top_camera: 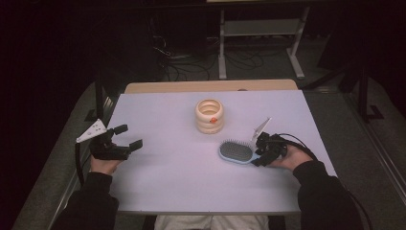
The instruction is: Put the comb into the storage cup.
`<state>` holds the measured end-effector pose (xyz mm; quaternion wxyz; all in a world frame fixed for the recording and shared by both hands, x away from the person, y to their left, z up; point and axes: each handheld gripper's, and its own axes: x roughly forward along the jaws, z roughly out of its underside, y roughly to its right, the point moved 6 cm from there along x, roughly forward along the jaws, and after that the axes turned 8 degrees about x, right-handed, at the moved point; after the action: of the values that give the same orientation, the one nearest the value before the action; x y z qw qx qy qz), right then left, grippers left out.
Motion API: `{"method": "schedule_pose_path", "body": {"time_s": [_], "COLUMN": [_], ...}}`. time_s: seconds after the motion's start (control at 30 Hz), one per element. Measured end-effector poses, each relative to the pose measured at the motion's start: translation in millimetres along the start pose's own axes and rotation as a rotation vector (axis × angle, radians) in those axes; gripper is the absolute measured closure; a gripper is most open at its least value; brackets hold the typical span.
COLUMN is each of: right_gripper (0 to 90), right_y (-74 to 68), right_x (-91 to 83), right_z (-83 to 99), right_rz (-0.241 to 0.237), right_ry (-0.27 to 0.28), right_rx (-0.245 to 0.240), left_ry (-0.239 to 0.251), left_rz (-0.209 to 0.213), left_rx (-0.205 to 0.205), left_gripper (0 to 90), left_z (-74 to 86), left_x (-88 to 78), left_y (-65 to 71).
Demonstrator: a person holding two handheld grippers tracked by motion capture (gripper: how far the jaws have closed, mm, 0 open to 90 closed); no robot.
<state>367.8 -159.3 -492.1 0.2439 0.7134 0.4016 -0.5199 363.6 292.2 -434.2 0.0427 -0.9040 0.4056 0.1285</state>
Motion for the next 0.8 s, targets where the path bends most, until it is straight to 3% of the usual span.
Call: {"method": "schedule_pose_path", "body": {"time_s": [0.13,0.3,0.8], "right_gripper": [60.9,63.4,68.0], "right_y": [-0.3,-1.0,-3.0], "right_x": [-0.4,-0.7,-3.8], "right_z": [0.0,1.2,1.6], "right_rz": [-0.013,0.001,-0.014], "right_ry": [0.0,0.004,0.023], "right_rx": [-0.015,-0.045,-0.029], "left_ry": [-0.005,-0.011,-0.012], "left_rz": [-0.007,-0.014,-0.01], "left_rx": [-0.002,-0.001,0.0], "left_gripper": [0.0,0.0,0.0], "left_z": [0.6,1.0,0.9], "left_x": [0.4,0.5,1.0], "left_y": [-1.5,-1.9,-1.3]}}
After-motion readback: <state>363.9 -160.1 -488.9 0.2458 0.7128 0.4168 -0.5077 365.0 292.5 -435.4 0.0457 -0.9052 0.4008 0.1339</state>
